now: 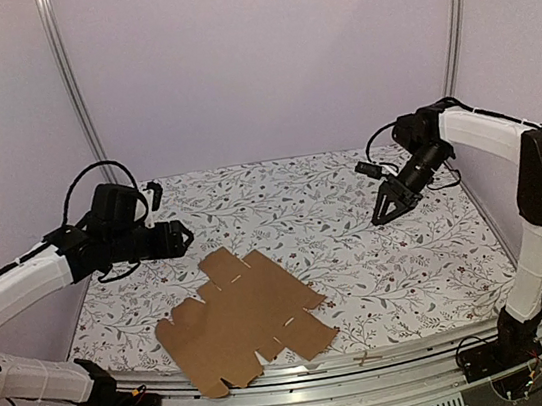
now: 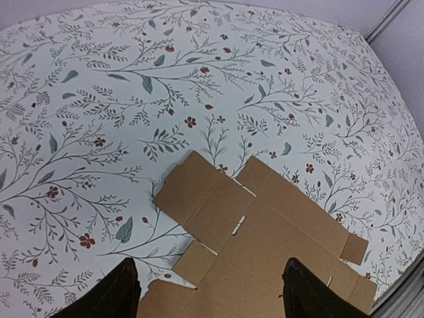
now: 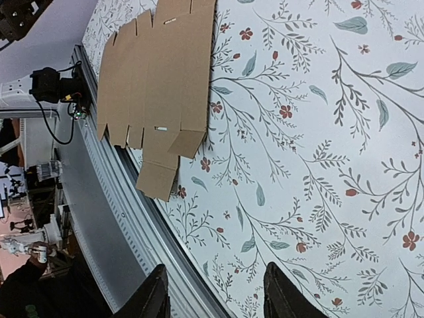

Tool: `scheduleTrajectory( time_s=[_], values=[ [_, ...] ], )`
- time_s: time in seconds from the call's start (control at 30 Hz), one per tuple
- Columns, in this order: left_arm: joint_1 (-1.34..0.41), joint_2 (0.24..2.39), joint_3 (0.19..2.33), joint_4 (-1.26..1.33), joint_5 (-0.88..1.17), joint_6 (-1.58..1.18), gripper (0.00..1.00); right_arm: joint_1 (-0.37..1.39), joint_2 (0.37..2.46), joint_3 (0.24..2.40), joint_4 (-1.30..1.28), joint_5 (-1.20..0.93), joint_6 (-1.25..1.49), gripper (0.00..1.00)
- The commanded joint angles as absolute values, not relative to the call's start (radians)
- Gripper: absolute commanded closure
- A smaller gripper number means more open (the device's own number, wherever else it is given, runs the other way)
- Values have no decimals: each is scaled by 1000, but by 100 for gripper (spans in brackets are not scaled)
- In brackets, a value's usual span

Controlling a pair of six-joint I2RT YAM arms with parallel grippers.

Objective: Fold the paper box

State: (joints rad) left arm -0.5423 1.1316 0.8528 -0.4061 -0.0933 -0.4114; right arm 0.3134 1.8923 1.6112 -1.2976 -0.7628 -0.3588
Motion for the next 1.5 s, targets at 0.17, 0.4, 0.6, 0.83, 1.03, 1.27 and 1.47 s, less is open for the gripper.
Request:
scheduleTrajectory(
  time_s=[0.17, 0.4, 0.6, 0.83, 1.03, 1.27, 1.47],
  values=[
    [-609, 1203, 792, -480, 108, -432, 28, 371, 1678, 1432, -1065, -566, -380, 53],
    [-699, 1210, 731, -547, 75, -494, 30, 466, 1728, 1428, -1014, -512, -409, 53],
    [-707, 1263, 703, -558, 160, -500, 31, 537, 1809, 1416, -994, -602, -354, 53],
    [-811, 1362, 703, -555, 219, -455, 62, 576, 1832, 1410, -994, -571, -373, 52],
    [-898, 1538, 734, -464, 231, -464, 76, 568, 1825, 1412, -1018, -610, -369, 51],
    [-965, 1773, 906, -345, 275, -480, 82, 500, 1820, 1440, -1046, -629, -334, 49],
    [-973, 1995, 1180, -209, 387, -563, 85, 391, 1826, 1483, -1049, -503, -271, 46]
  ],
)
